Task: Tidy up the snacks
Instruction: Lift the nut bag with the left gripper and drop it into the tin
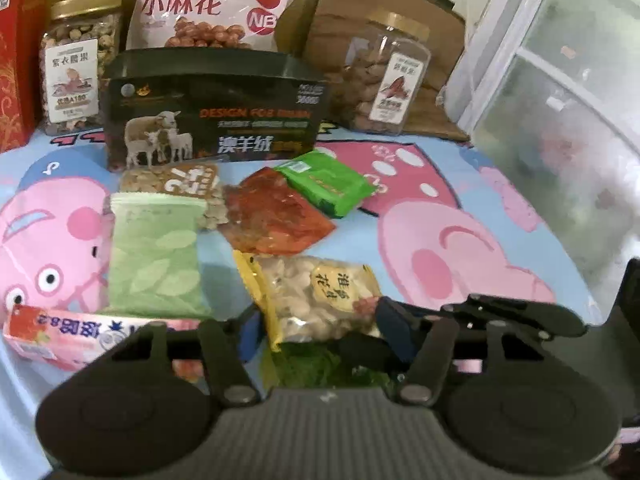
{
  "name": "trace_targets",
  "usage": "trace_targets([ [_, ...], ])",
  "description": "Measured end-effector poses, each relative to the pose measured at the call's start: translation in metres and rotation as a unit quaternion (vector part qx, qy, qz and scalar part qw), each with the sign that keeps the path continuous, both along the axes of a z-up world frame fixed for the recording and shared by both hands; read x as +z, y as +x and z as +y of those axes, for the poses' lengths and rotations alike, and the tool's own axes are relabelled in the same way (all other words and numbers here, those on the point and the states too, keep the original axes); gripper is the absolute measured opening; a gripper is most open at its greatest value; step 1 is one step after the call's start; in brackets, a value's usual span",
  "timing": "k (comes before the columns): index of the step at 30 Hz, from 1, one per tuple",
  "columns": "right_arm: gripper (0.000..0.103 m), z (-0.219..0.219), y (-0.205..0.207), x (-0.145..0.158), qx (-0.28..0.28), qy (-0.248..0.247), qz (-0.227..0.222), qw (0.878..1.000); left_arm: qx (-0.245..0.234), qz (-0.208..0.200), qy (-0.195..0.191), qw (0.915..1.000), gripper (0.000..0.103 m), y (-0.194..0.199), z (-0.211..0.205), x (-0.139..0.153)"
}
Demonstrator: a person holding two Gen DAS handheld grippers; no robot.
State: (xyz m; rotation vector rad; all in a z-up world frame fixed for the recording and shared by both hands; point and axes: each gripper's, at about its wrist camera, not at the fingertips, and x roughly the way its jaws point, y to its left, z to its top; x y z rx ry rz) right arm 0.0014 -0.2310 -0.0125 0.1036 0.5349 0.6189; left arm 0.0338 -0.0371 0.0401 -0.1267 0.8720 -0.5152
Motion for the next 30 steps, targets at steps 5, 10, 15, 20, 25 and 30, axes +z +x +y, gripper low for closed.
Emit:
trace_targets([
  [5,0.029,-0.003,-0.009,0.009,-0.02,0.005,-0.028,0.999,0.007,-0.011,-0.031,0.9994,0.047,-0.003,0.008,0.016],
  [10,0.029,0.003,-0.011,0.024,-0.022,0.006,-0.069,0.997,0.009,-0.047,-0.025,0.9985,0.047,-0.003,0.013,0.038],
  [15,0.029,0.016,0.017,0.048,-0.02,-0.018,-0.117,0.993,0.021,-0.087,-0.019,0.9958,0.045,0.028,0.02,0.067],
  [20,0.029,0.036,0.071,0.066,-0.025,-0.043,-0.151,0.987,0.044,-0.093,-0.026,0.9944,0.045,0.094,0.022,0.083],
  [25,0.029,0.035,0.141,0.072,-0.045,-0.043,-0.121,0.991,0.044,-0.065,-0.035,0.9963,0.045,0.161,0.008,0.069],
  [30,0.033,0.033,0.186,0.059,-0.075,-0.071,-0.103,0.989,0.051,-0.051,-0.019,0.9972,0.052,0.204,-0.011,0.043],
])
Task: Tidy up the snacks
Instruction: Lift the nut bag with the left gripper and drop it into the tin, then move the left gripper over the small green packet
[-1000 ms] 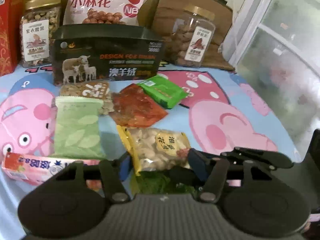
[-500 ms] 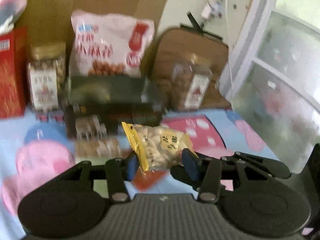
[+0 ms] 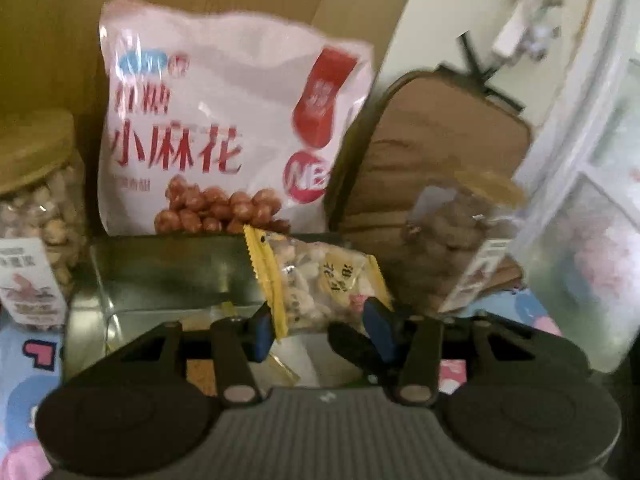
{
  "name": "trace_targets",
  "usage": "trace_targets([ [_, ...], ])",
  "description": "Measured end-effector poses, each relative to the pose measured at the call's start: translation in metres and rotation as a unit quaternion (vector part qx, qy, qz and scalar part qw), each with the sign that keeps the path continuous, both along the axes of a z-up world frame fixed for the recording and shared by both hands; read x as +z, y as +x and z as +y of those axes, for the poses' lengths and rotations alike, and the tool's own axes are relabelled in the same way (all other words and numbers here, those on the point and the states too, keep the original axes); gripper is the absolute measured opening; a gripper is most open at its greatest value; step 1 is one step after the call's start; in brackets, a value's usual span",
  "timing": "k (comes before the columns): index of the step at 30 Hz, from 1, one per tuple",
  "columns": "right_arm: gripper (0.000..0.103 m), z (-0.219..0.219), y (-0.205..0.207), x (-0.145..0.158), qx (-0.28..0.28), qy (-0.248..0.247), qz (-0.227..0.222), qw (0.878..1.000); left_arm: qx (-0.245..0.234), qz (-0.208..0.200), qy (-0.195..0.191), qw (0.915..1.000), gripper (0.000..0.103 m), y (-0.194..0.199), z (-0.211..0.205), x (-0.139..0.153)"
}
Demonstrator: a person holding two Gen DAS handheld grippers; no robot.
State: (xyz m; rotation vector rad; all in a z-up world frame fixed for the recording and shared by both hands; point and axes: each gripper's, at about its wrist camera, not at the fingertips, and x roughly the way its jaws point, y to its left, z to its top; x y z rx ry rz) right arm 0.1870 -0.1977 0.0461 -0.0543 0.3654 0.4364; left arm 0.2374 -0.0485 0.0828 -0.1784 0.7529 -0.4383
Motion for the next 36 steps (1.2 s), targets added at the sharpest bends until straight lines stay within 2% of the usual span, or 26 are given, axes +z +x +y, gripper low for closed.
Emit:
trace_targets([
  [2,0.04,-0.004,0.009,-0.006,-0.012,0.003,0.013,1.0,0.004,0.012,-0.006,0.9999,0.06,0.007,-0.003,-0.009],
  [5,0.041,-0.01,0.002,-0.005,-0.007,0.015,0.011,1.0,0.006,0.014,-0.01,0.9998,0.069,0.003,-0.002,-0.008],
  [9,0.041,-0.02,-0.023,0.007,-0.009,0.039,0.001,0.999,0.009,-0.01,-0.021,0.9997,0.069,-0.028,0.019,0.018],
  [12,0.041,-0.037,-0.052,0.016,0.009,0.117,0.03,0.993,0.014,-0.045,-0.05,0.9976,0.069,-0.07,0.059,0.038],
  [13,0.041,-0.04,-0.062,0.015,0.03,0.146,0.049,0.988,0.024,-0.053,-0.043,0.9974,0.069,-0.085,0.073,0.04],
  [15,0.04,-0.037,-0.072,0.005,0.058,0.175,0.087,0.979,0.061,-0.052,-0.002,0.9968,0.069,-0.109,0.098,0.033],
  [17,0.037,-0.028,-0.083,-0.011,0.061,0.18,0.123,0.974,0.087,-0.034,0.025,0.9953,0.069,-0.125,0.12,0.015],
  [19,0.035,-0.017,-0.086,-0.023,0.069,0.179,0.157,0.969,0.1,0.007,0.024,0.9946,0.068,-0.13,0.136,-0.002],
  [22,0.034,-0.002,-0.081,-0.033,0.073,0.184,0.198,0.96,0.108,0.05,-0.014,0.9928,0.068,-0.134,0.149,-0.025],
  [24,0.034,0.003,-0.073,-0.036,0.067,0.192,0.216,0.955,0.096,0.071,-0.042,0.992,0.067,-0.136,0.148,-0.036],
  [26,0.033,0.009,-0.071,-0.041,0.075,0.199,0.243,0.947,0.076,0.08,-0.046,0.9929,0.057,-0.138,0.138,-0.044],
  [27,0.03,0.015,-0.071,-0.043,0.079,0.196,0.255,0.944,0.065,0.087,-0.038,0.9934,0.054,-0.14,0.132,-0.047],
  [28,0.016,0.022,-0.071,-0.046,0.093,0.195,0.264,0.94,0.054,0.095,-0.031,0.9935,0.046,-0.14,0.126,-0.05],
  [29,0.016,0.029,-0.076,-0.045,0.101,0.194,0.262,0.94,0.059,0.09,-0.022,0.994,0.045,-0.145,0.124,-0.052],
  [32,0.018,0.051,-0.086,-0.036,0.108,0.157,0.224,0.956,0.083,0.072,-0.018,0.9938,0.045,-0.155,0.134,-0.045],
  [33,0.018,0.055,-0.086,-0.034,0.126,0.162,0.22,0.954,0.094,0.071,-0.027,0.9927,0.046,-0.16,0.146,-0.043],
  [35,0.021,0.059,-0.081,-0.032,0.176,0.175,0.24,0.939,0.121,0.062,-0.041,0.9899,0.047,-0.165,0.165,-0.037],
  [36,0.022,0.058,-0.079,-0.03,0.184,0.171,0.236,0.939,0.132,0.057,-0.042,0.9887,0.047,-0.165,0.172,-0.034],
])
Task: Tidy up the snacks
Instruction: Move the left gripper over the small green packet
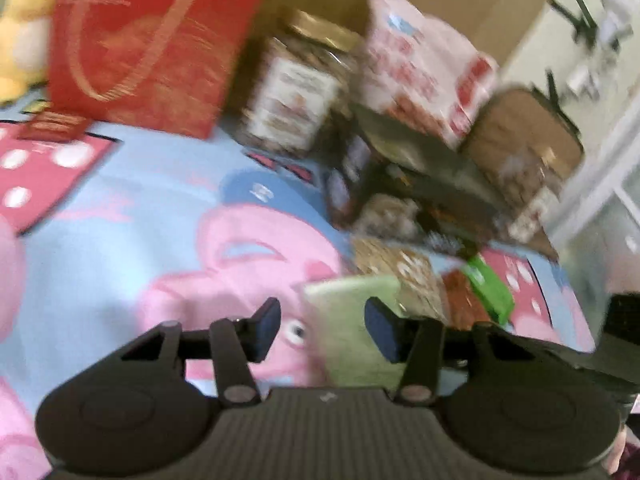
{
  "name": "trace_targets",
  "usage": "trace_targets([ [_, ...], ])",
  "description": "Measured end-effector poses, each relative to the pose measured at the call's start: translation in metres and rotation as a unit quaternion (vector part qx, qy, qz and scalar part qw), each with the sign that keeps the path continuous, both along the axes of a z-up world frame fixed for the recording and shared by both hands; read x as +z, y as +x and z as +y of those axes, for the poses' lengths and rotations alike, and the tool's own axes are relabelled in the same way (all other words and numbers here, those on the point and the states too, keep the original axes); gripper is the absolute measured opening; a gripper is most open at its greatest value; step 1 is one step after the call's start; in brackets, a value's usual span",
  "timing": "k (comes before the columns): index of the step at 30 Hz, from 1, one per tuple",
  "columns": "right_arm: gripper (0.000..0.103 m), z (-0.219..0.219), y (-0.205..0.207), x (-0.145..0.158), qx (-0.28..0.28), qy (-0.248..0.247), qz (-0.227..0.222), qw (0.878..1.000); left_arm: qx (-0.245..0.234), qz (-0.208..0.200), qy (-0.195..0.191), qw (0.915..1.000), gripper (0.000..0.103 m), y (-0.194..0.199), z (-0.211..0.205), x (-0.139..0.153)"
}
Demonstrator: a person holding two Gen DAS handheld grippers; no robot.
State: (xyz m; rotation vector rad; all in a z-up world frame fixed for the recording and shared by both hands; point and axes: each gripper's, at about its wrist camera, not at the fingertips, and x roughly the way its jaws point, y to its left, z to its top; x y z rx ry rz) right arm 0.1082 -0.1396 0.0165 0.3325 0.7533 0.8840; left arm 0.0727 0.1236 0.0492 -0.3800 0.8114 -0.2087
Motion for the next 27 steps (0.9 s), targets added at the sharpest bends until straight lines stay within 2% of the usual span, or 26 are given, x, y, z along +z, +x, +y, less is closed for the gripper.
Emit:
trace_targets([
  [2,0.022,-0.01,0.003,0.011,-0.037,-0.013,-0.047,0.998,0.014,-0.004,0.001,0.9999,0.047,0.006,0.007,0.005],
  [3,0.022,-0.017,0.011,0.013,-0.06,-0.012,-0.052,0.997,0.015,-0.001,0.002,0.9999,0.047,0.013,0.006,0.007],
  [5,0.022,-0.031,0.028,0.014,-0.099,-0.015,-0.038,0.994,-0.001,0.003,0.004,1.0,0.048,0.031,0.0,0.009],
  [8,0.023,-0.042,0.052,0.008,-0.145,-0.04,-0.033,0.988,-0.027,0.011,0.017,0.9994,0.056,0.062,-0.019,0.003],
  [10,0.026,-0.048,0.067,0.0,-0.15,-0.048,-0.015,0.987,-0.035,0.035,0.02,0.9986,0.056,0.082,-0.031,-0.009],
  [11,0.033,-0.049,0.074,-0.004,-0.148,-0.048,0.002,0.988,-0.038,0.049,0.018,0.9979,0.057,0.09,-0.036,-0.016],
  [12,0.033,-0.05,0.081,-0.01,-0.143,-0.043,0.017,0.989,-0.039,0.038,0.022,0.9983,0.063,0.093,-0.041,-0.018],
  [13,0.033,-0.048,0.083,-0.011,-0.137,-0.038,0.011,0.99,-0.041,0.037,0.033,0.9979,0.068,0.094,-0.047,-0.019],
  [14,0.035,-0.045,0.083,-0.011,-0.129,-0.037,0.011,0.991,-0.042,0.035,0.042,0.9976,0.069,0.094,-0.052,-0.019],
  [15,0.032,-0.04,0.079,-0.011,-0.115,-0.035,0.012,0.993,-0.046,0.034,0.044,0.9974,0.07,0.093,-0.057,-0.019],
  [16,0.014,-0.037,0.077,-0.013,-0.096,-0.03,0.021,0.995,-0.047,0.031,0.049,0.9972,0.072,0.091,-0.059,-0.019],
  [17,0.003,-0.034,0.075,-0.017,-0.081,-0.025,0.033,0.996,-0.047,0.028,0.058,0.9968,0.072,0.088,-0.061,-0.02],
  [18,0.003,-0.039,0.071,-0.02,-0.079,-0.019,0.035,0.996,-0.048,0.026,0.063,0.9965,0.072,0.086,-0.062,-0.02],
  [20,0.003,-0.044,0.062,-0.016,-0.087,-0.007,0.016,0.996,-0.052,0.026,0.044,0.9973,0.072,0.082,-0.057,-0.02],
  [23,0.002,-0.061,0.049,-0.003,-0.104,0.029,-0.002,0.994,-0.065,0.028,-0.037,0.9968,0.071,0.078,-0.046,-0.016],
  [24,0.002,-0.067,0.042,0.0,-0.112,0.032,-0.013,0.993,-0.069,0.027,-0.052,0.9959,0.071,0.078,-0.046,-0.014],
  [27,0.002,-0.084,0.02,0.004,-0.145,0.027,-0.046,0.988,-0.099,0.027,-0.069,0.9923,0.07,0.077,-0.064,-0.009],
])
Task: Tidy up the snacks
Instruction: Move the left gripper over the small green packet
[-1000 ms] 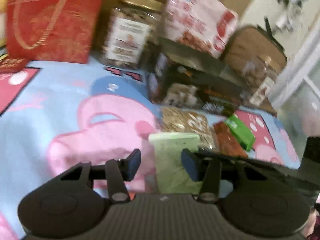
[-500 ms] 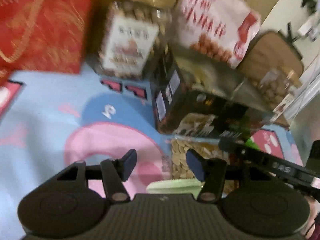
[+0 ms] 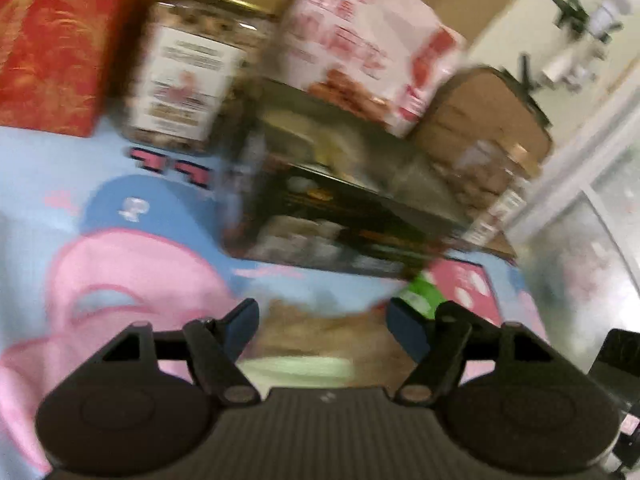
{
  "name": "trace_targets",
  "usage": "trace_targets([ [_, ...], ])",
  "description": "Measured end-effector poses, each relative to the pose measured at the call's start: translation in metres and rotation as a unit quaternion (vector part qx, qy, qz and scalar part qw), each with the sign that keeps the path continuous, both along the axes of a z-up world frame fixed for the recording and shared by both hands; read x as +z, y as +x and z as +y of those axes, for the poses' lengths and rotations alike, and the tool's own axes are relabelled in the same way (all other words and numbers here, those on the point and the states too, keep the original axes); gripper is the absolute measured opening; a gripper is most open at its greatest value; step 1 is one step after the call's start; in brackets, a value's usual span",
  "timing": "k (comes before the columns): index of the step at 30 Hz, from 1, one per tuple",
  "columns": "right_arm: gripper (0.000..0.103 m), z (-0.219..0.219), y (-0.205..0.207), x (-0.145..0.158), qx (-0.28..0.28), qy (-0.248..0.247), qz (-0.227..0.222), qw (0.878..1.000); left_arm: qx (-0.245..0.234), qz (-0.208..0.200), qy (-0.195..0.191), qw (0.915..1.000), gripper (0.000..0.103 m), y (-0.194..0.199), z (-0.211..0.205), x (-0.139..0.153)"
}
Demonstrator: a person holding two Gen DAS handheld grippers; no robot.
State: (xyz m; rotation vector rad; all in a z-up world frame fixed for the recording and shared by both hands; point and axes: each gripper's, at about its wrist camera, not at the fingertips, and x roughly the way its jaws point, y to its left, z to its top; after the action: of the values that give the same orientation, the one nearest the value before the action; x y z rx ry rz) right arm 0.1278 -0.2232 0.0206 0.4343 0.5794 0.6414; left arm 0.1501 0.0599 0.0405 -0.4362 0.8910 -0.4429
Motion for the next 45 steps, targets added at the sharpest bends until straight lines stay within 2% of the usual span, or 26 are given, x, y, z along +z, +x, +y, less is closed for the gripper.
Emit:
trace_targets([
  [4,0.002,-0.037,-0.028,-0.002,-0.06,-0.004,-0.03,0.998,-0.052,-0.013,-0.004,0.9986,0.068,-0.005,-0.039,0.009],
  [6,0.003,-0.048,-0.035,-0.003,-0.099,-0.025,-0.032,0.994,-0.056,-0.028,0.008,0.998,0.069,-0.009,-0.051,0.015],
  [7,0.007,-0.058,-0.037,-0.003,-0.104,-0.022,-0.02,0.994,-0.052,-0.038,0.022,0.9977,0.07,-0.011,-0.053,0.017],
  [10,0.009,-0.066,-0.039,-0.011,-0.062,0.007,0.021,0.998,-0.025,-0.051,0.075,0.9956,0.071,-0.01,-0.045,0.019],
  [11,0.013,-0.064,-0.042,-0.013,-0.054,0.002,0.024,0.998,-0.015,-0.042,0.079,0.9959,0.071,-0.009,-0.04,0.017],
  [13,0.02,-0.055,-0.046,-0.018,-0.043,-0.017,0.029,0.999,-0.013,-0.021,0.061,0.9979,0.071,-0.011,-0.029,0.012],
  [14,0.028,-0.051,-0.043,-0.023,-0.04,-0.02,0.041,0.998,-0.013,-0.019,0.053,0.9983,0.071,-0.014,-0.027,0.012],
  [16,0.038,-0.049,-0.04,-0.032,-0.049,-0.011,0.064,0.997,-0.02,-0.029,0.056,0.9978,0.071,-0.018,-0.031,0.014],
  [18,0.039,-0.049,-0.034,-0.04,-0.066,0.004,0.087,0.994,-0.028,-0.033,0.054,0.9976,0.071,-0.018,-0.038,0.017],
  [22,0.039,-0.065,-0.032,-0.039,-0.104,0.031,0.091,0.99,-0.047,-0.034,0.053,0.9969,0.071,-0.009,-0.06,0.021],
  [25,0.039,-0.087,-0.025,-0.046,-0.129,0.072,0.116,0.982,-0.057,-0.025,0.055,0.9965,0.071,0.006,-0.08,0.017],
  [29,0.039,-0.102,-0.013,-0.05,-0.13,0.095,0.125,0.979,-0.065,-0.028,0.099,0.9926,0.071,0.027,-0.109,0.007],
  [32,0.037,-0.097,-0.007,-0.054,-0.109,0.104,0.129,0.98,-0.091,-0.01,0.121,0.9885,0.074,0.047,-0.129,-0.007],
  [33,0.037,-0.095,-0.004,-0.054,-0.103,0.1,0.128,0.981,-0.099,-0.012,0.117,0.9881,0.079,0.049,-0.133,-0.01],
  [35,0.037,-0.088,0.0,-0.053,-0.097,0.091,0.123,0.983,-0.117,-0.019,0.121,0.9855,0.08,0.048,-0.144,-0.011],
  [37,0.038,-0.08,0.0,-0.052,-0.1,0.075,0.108,0.986,-0.113,-0.028,0.143,0.9828,0.08,0.043,-0.153,-0.012],
  [39,0.032,-0.079,-0.002,-0.053,-0.104,0.064,0.098,0.988,-0.118,-0.031,0.139,0.9828,0.068,0.039,-0.156,-0.012],
  [41,0.016,-0.083,-0.002,-0.056,-0.101,0.076,0.107,0.986,-0.113,-0.028,0.129,0.9847,0.063,0.034,-0.156,-0.009],
  [43,0.009,-0.086,-0.006,-0.055,-0.101,0.079,0.104,0.986,-0.114,-0.036,0.127,0.9847,0.055,0.027,-0.156,-0.006],
  [44,0.004,-0.086,-0.009,-0.053,-0.102,0.077,0.095,0.987,-0.112,-0.034,0.124,0.9853,0.046,0.024,-0.157,-0.005],
  [45,0.003,-0.085,-0.014,-0.051,-0.102,0.076,0.087,0.988,-0.113,-0.034,0.119,0.9859,0.042,0.02,-0.155,-0.003],
])
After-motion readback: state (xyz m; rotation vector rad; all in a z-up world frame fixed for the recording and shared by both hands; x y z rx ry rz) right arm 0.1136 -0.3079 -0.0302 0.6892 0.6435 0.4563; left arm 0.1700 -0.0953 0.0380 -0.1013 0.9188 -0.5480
